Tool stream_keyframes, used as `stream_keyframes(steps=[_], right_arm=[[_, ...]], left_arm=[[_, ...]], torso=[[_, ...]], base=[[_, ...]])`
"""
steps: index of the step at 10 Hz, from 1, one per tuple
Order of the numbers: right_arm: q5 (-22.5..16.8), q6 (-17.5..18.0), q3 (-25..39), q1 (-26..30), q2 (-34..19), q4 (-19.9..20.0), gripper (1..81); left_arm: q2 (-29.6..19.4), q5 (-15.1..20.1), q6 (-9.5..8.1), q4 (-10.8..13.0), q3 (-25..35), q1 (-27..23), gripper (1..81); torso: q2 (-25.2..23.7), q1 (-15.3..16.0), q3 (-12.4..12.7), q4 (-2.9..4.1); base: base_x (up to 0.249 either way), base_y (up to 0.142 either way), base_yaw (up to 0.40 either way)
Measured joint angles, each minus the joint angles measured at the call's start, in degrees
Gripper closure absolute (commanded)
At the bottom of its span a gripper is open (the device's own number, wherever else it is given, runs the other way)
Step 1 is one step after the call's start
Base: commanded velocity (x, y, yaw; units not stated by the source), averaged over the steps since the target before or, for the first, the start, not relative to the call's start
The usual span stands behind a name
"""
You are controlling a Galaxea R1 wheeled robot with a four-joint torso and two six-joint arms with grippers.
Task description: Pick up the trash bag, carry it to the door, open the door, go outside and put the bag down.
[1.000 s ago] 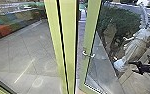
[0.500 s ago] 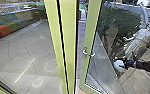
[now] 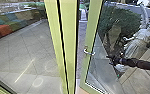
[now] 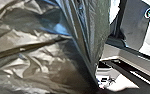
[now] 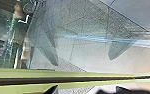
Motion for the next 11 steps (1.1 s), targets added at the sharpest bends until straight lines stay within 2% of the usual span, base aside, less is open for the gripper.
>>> stream_keyframes(steps=[2,4,7,11], right_arm=[[-0.6,0.02,-2.32,0.37,1.79,0.0,1.0],[-1.27,-0.01,-0.82,1.41,-0.02,0.0,1.0],[-1.82,-1.11,5.18,1.9,-9.48,-0.15,1.0],[-1.79,-1.0,9.65,3.15,-19.35,-0.2,1.0]], left_arm=[[-0.2,-0.02,0.0,0.02,0.0,0.3,81.1],[-0.26,0.0,0.0,0.0,0.0,0.33,81.1],[-0.28,0.0,0.0,0.0,0.0,0.34,81.1],[-0.12,0.02,0.0,0.0,0.0,0.41,81.1]], torso=[[0.0,0.05,0.0,0.0],[0.0,0.05,-0.02,0.0],[0.0,0.05,-0.02,0.0],[0.0,0.05,-0.02,0.0]], base=[[0.0,0.0,0.0],[0.0,0.0,0.0],[0.0,0.0,0.0],[0.0,0.0,0.0]])
